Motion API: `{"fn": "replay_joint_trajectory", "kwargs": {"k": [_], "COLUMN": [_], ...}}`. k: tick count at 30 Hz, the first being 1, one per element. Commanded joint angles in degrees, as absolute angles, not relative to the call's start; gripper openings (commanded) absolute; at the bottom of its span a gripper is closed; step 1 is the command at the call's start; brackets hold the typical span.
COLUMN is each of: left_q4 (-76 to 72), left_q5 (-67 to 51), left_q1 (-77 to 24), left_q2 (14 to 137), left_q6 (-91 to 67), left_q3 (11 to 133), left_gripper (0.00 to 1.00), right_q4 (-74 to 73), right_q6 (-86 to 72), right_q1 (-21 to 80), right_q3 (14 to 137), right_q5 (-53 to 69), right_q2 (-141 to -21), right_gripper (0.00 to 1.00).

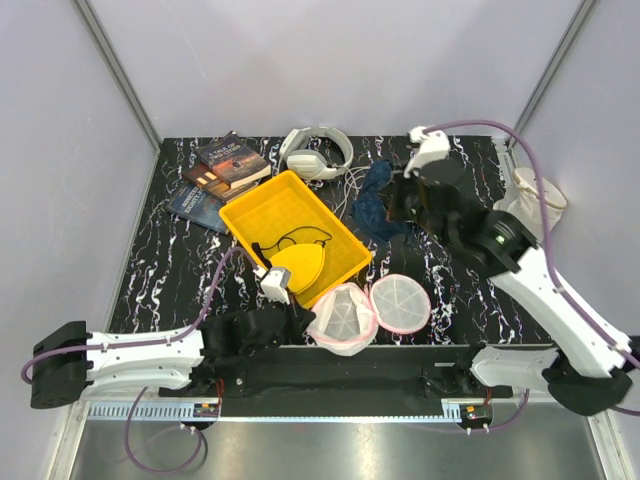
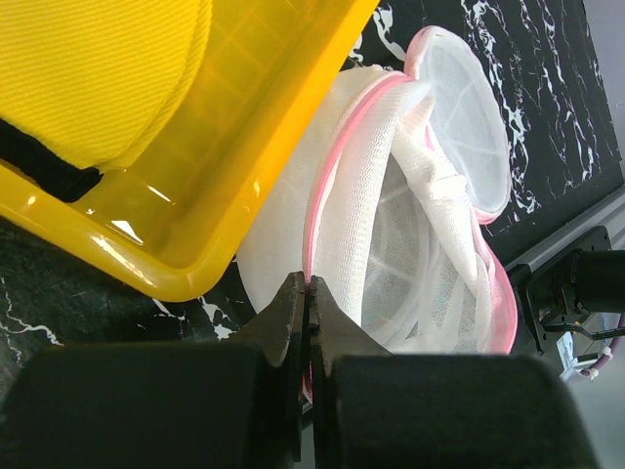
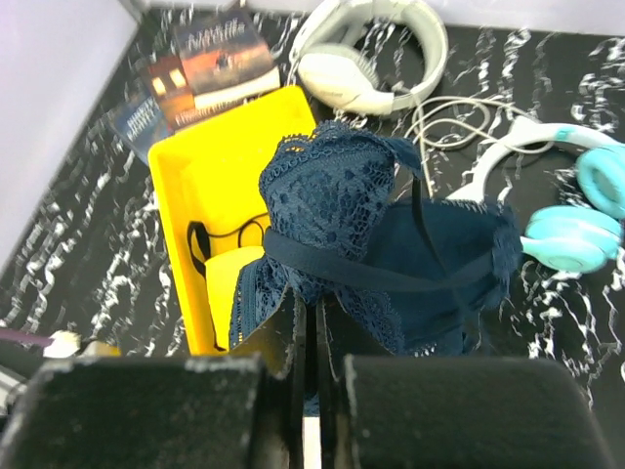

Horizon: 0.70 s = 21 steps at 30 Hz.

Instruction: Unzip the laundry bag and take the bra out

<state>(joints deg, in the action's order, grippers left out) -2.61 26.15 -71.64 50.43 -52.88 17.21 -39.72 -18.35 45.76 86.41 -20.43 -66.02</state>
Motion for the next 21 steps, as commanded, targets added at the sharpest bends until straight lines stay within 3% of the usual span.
{"fn": "replay_joint_trajectory", "kwargs": {"k": [1,21], "left_q4": [-2.4,1.2], "left_q5": [30.1,31.3], "left_q1": [-71.5,-71.4], "left_q2": [48.2,44.3], "left_q6": [-54.8,-55.6], "left_q3": [16.6,15.4], "left_gripper": [0.0,0.0], "right_q4": [-34.9,-29.7], "right_q6": [-14.0,-10.5], "right_q1": [43.8,43.2], "right_q3": [90.6,109.1], "right_q5": [-12.3,-1.4], "right_q2": [-72.0,-106.6], "right_gripper": [0.0,0.0]}}
